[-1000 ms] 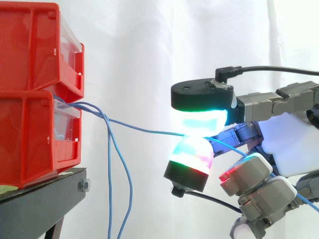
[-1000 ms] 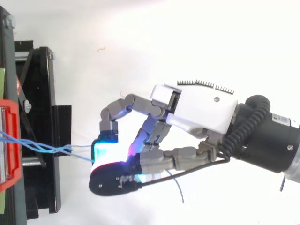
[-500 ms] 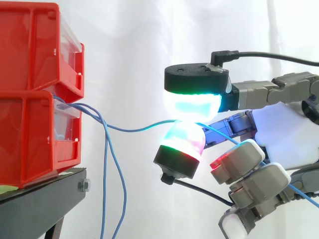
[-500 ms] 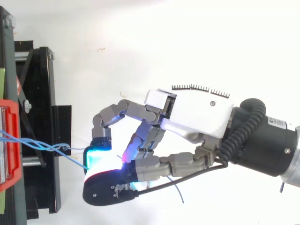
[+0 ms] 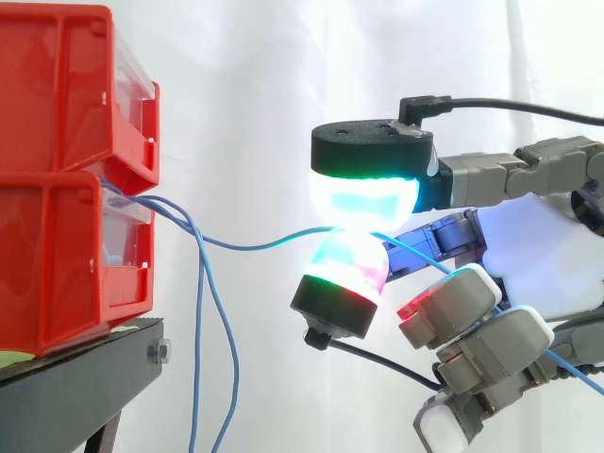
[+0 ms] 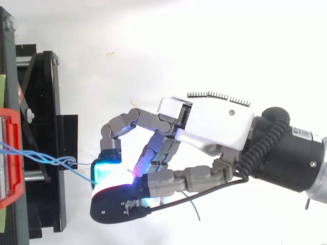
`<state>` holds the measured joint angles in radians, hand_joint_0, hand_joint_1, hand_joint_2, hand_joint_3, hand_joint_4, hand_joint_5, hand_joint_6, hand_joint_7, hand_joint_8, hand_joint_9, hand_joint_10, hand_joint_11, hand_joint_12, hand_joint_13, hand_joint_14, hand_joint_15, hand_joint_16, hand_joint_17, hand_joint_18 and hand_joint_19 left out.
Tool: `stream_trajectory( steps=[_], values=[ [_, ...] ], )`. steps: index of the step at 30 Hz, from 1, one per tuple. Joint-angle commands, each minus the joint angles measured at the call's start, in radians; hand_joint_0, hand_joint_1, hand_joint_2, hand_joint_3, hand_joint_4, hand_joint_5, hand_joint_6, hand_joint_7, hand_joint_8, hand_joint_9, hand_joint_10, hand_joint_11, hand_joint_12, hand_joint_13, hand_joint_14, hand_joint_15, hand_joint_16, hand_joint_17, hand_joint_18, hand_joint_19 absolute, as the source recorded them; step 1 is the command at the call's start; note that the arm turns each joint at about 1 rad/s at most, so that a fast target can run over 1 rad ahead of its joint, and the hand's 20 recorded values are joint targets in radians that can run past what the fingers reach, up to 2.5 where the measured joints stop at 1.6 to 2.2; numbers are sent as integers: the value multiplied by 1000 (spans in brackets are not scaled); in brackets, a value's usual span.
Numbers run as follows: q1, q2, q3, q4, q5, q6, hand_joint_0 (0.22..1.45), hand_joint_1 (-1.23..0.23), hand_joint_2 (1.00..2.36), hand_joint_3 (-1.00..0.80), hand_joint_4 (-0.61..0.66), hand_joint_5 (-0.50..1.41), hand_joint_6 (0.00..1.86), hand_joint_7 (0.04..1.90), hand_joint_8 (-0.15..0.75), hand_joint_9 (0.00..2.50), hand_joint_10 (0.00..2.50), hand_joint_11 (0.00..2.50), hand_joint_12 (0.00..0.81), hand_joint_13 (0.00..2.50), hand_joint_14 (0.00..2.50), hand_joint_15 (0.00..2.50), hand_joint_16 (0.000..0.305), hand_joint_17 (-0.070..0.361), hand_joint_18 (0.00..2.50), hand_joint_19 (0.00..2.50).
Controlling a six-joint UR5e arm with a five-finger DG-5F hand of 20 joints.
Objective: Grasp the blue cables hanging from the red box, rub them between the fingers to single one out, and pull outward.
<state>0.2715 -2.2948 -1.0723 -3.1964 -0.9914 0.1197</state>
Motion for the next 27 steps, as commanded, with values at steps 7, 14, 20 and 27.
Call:
stream_trajectory(
  steps=[7, 14, 20, 27],
  values=[
    [0, 0, 0, 0, 0, 0, 581, -717, 1022, -16, 44, -119, 901, 1180, 338, 1389, 7, 1345, 359, 1428, 12, 1357, 55, 125, 842, 676],
    [0, 0, 0, 0, 0, 0, 581, -717, 1022, -16, 44, -119, 901, 1179, 331, 1385, 10, 1332, 369, 1399, 11, 1321, 56, 125, 828, 651],
    [0, 0, 0, 1, 0, 0, 582, -716, 1023, -15, 46, -120, 901, 1178, 337, 1372, 8, 1304, 374, 1389, 11, 1299, 57, 128, 796, 640],
    [0, 0, 0, 0, 0, 0, 582, -710, 1025, -14, 51, -123, 901, 1186, 323, 1358, 8, 1282, 353, 1370, 11, 1296, 57, 128, 759, 649]
  ],
)
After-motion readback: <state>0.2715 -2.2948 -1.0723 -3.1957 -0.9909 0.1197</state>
